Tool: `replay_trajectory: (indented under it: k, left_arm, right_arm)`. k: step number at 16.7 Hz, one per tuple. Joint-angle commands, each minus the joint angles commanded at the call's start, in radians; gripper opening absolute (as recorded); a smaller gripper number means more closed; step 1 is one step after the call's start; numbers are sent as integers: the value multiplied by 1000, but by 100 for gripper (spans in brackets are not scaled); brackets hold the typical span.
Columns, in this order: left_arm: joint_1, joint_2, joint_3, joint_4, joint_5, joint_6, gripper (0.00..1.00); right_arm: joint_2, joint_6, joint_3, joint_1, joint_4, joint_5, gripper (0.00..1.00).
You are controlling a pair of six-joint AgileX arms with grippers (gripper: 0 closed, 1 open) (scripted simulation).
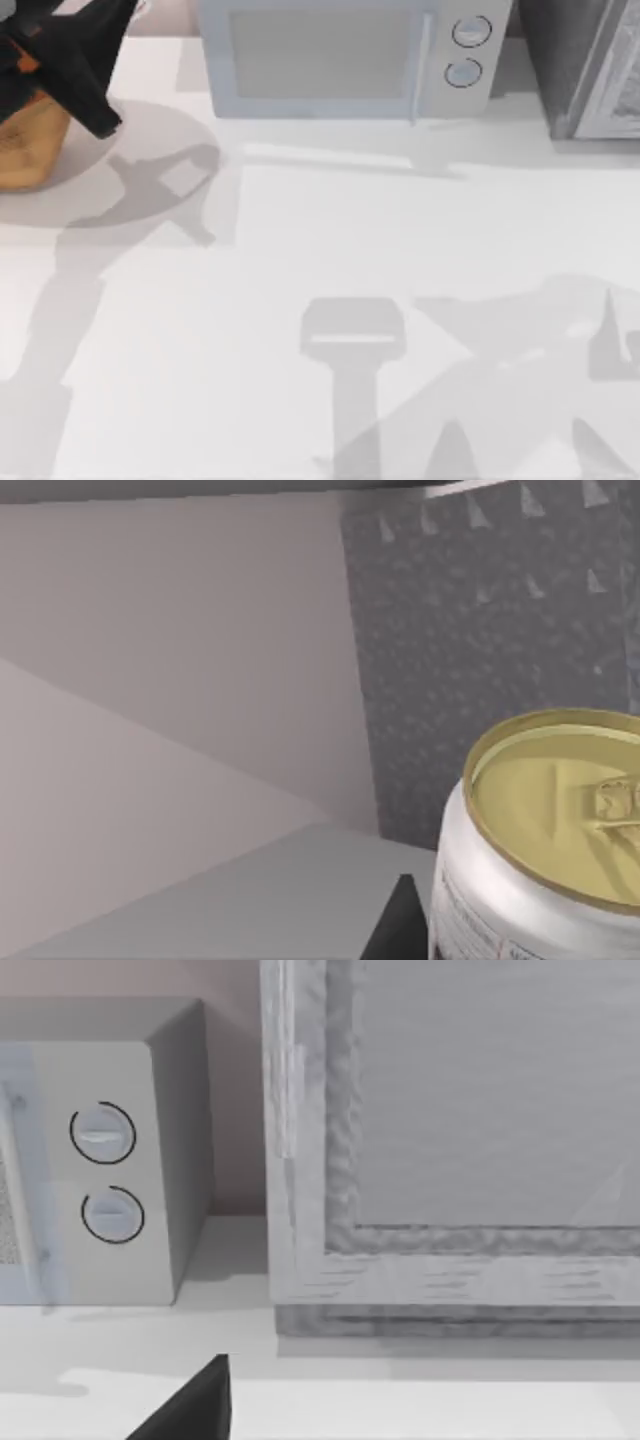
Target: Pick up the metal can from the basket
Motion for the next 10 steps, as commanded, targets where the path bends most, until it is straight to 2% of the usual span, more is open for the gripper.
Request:
replay_trajectory:
  k: [10]
  left_arm:
    - [-28,432,190,228,235,16,0]
  right_arm:
    - [0,0,0,0,0,0,100]
